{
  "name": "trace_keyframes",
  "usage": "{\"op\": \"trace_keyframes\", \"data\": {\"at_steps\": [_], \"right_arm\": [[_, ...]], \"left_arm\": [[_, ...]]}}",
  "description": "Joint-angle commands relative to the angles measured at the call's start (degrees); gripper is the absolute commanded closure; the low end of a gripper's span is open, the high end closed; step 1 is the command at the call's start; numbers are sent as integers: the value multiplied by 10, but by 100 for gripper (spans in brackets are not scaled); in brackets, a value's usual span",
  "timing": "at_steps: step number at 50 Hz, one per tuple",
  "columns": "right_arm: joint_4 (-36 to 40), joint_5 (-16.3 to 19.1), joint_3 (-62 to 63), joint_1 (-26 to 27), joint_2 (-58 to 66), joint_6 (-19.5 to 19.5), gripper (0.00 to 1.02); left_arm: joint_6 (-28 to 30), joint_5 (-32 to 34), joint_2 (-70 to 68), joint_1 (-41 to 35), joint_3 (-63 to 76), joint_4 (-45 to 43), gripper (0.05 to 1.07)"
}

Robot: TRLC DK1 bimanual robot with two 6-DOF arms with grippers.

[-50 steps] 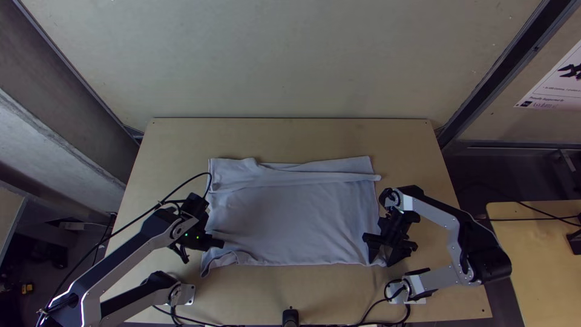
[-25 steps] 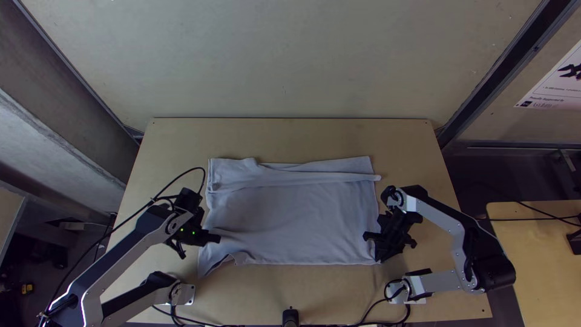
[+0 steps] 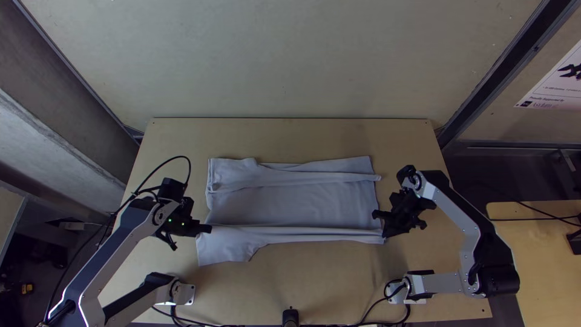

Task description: Fold the t-shirt

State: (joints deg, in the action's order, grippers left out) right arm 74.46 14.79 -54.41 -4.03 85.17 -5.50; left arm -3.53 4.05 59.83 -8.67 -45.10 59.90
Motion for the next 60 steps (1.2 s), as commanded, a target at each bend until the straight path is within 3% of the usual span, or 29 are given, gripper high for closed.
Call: {"op": "trace_keyframes", "data": {"at_steps": [1, 19, 60], "right_arm": [[12, -14, -36, 3, -11, -2, 100], [0, -25, -155, -18, 20, -51, 100], [-14, -50, -417, -41, 233, -65, 100]], "left_arm": [[20, 5, -9, 16, -24, 15, 104], [85, 5, 63, 60, -131, 15, 104], [145, 2, 272, 29, -304, -50, 104]]}}
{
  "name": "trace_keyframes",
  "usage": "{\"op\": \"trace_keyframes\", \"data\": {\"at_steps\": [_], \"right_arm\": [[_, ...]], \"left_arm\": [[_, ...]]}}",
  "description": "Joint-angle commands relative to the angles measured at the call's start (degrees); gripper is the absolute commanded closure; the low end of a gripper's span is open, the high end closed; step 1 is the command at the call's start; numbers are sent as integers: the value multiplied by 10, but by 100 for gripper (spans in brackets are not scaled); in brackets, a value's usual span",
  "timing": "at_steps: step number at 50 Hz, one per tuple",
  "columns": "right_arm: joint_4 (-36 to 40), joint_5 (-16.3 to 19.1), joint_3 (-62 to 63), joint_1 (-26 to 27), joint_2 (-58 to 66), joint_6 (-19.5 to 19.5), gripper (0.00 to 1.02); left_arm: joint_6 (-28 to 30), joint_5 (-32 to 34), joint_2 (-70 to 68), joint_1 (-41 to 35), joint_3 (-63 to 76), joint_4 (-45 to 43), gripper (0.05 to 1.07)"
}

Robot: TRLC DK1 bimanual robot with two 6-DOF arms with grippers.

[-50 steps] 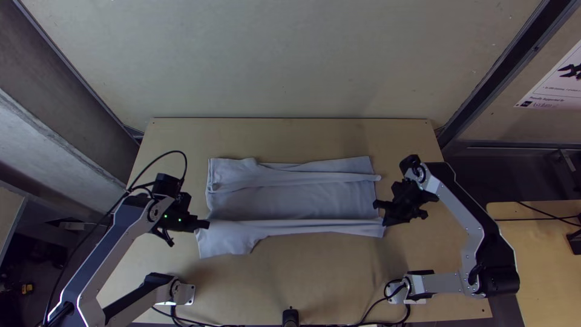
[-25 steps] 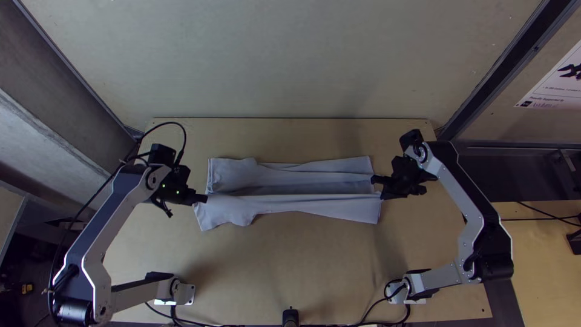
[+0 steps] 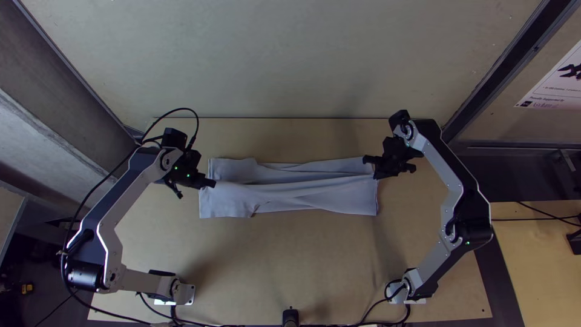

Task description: Fold the t-shirt

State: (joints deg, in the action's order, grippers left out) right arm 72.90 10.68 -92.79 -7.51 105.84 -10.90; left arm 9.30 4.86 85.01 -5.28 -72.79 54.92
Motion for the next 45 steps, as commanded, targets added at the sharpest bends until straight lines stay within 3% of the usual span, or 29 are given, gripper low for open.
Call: {"op": "trace_keyframes", "data": {"at_steps": [1, 24, 45], "right_arm": [[1, -9, -41, -7, 31, -11, 100], [6, -9, -129, -8, 119, -8, 100], [-4, -11, -165, 9, 203, -6, 98]], "left_arm": [[17, -7, 24, -7, -31, -1, 104], [39, -10, 125, -25, -110, -46, 104], [35, -11, 239, -8, -83, -151, 104]]}}
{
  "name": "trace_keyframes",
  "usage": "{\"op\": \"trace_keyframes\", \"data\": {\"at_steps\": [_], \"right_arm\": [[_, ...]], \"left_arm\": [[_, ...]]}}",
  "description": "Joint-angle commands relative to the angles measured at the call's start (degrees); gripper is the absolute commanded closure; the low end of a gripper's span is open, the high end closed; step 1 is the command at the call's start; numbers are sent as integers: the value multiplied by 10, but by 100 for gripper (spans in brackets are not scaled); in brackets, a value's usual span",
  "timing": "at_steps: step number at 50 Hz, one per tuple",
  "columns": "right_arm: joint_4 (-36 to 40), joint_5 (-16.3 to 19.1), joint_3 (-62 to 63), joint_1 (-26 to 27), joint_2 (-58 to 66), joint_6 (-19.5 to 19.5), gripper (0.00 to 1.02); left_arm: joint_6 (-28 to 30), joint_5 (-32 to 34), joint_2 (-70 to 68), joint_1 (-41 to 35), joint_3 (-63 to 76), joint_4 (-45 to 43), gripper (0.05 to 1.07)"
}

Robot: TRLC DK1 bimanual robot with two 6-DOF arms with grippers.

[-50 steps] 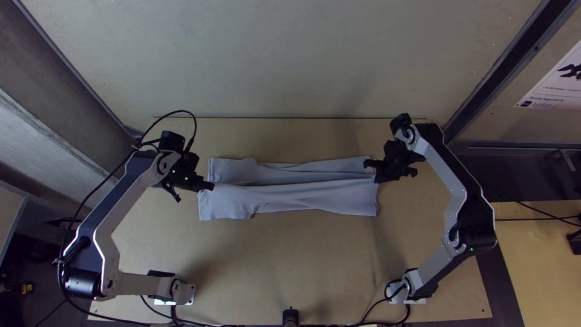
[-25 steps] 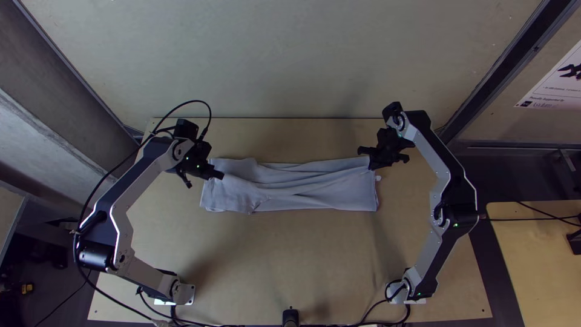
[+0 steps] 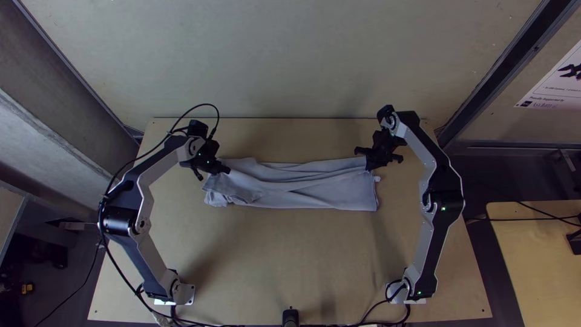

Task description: Fold the t-shirt

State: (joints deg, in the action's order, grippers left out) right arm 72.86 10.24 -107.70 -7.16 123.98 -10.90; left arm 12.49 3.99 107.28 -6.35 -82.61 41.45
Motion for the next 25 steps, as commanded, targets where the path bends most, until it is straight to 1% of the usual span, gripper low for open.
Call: {"op": "trace_keyframes", "data": {"at_steps": [1, 3, 4, 5, 7, 10, 11, 12, 15, 17, 19, 21, 23, 25], "right_arm": [[-5, -7, -15, 7, 24, -6, 95], [-13, -21, -15, 7, 30, -9, 92], [-18, -31, -15, 9, 36, -11, 90], [-26, -41, -15, 13, 42, -12, 85], [-36, -55, -19, 21, 54, -12, 75], [-40, -61, -26, 35, 62, -12, 62], [-44, -70, -29, 39, 62, -12, 56], [-45, -77, -30, 43, 61, -12, 50], [-45, -79, -31, 55, 43, -13, 34], [-44, -79, -30, 62, 30, -11, 18], [-38, -79, -22, 65, 12, -6, 8], [-40, -82, -16, 66, -6, 7, 3], [-40, -88, -15, 67, -23, 22, 3], [-40, -88, -10, 70, -44, 27, 3]], "left_arm": [[1, -3, 18, 2, 16, -16, 104], [-7, -3, 22, 1, 15, -21, 103], [-11, -3, 23, 1, 15, -22, 99], [-15, -3, 23, 0, 16, -21, 92], [-20, -3, 22, -1, 17, -21, 72], [-26, -3, 21, -1, 18, -15, 20], [-29, -3, 18, -1, 18, -14, 7], [-34, -3, 13, 0, 20, -14, 9], [-42, -3, -10, 5, 25, -14, 9], [-47, -3, -29, 8, 29, -14, 9], [-49, -2, -51, 13, 34, -14, 9], [-55, -1, -74, 17, 39, -13, 9], [-60, 3, -92, 24, 42, -12, 9], [-67, 11, -112, 31, 43, -7, 9]]}}
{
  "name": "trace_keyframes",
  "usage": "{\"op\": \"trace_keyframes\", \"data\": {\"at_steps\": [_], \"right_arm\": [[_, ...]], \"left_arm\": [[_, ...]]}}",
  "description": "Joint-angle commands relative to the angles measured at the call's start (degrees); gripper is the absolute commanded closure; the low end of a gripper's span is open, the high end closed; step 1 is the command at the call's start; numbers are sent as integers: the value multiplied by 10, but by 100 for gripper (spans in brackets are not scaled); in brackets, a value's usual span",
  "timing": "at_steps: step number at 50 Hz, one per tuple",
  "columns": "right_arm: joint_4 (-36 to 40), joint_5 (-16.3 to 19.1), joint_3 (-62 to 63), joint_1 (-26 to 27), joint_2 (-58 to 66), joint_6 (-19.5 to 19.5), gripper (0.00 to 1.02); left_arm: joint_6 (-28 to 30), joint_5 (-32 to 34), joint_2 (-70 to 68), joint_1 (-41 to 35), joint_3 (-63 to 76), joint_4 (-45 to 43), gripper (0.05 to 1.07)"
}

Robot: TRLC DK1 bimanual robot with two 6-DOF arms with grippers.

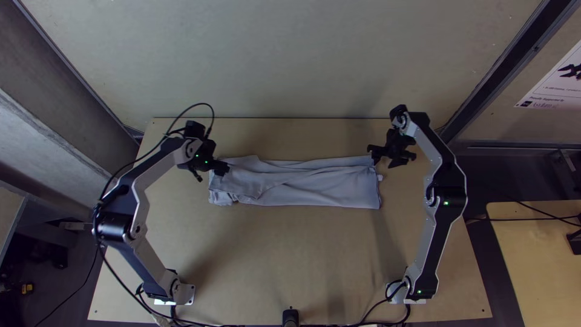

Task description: Fold the t-shirt

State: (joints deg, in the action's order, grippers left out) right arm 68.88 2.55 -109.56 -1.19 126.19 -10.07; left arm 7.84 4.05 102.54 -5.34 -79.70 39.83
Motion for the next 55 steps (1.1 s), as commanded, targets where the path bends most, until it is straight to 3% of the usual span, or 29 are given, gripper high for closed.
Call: {"op": "trace_keyframes", "data": {"at_steps": [1, 10, 17, 29, 44, 55], "right_arm": [[-2, -11, 10, 11, -76, 19, 3], [-7, -11, 41, 18, -168, 9, 3], [-2, -31, 58, 27, -212, -4, 3], [-2, -29, 83, 63, -292, -14, 3], [-2, -29, 130, 71, -371, -14, 3], [-2, -29, 181, 72, -406, -8, 3]], "left_arm": [[-24, 16, -72, 25, 15, 14, 9], [-51, 136, -108, 78, 22, 91, 9], [-61, 257, -106, 133, 46, 146, 9], [-41, 363, -99, 220, 96, 149, 9], [-35, 458, 16, 264, 82, 148, 9], [-36, 470, 80, 231, 66, 118, 9]]}}
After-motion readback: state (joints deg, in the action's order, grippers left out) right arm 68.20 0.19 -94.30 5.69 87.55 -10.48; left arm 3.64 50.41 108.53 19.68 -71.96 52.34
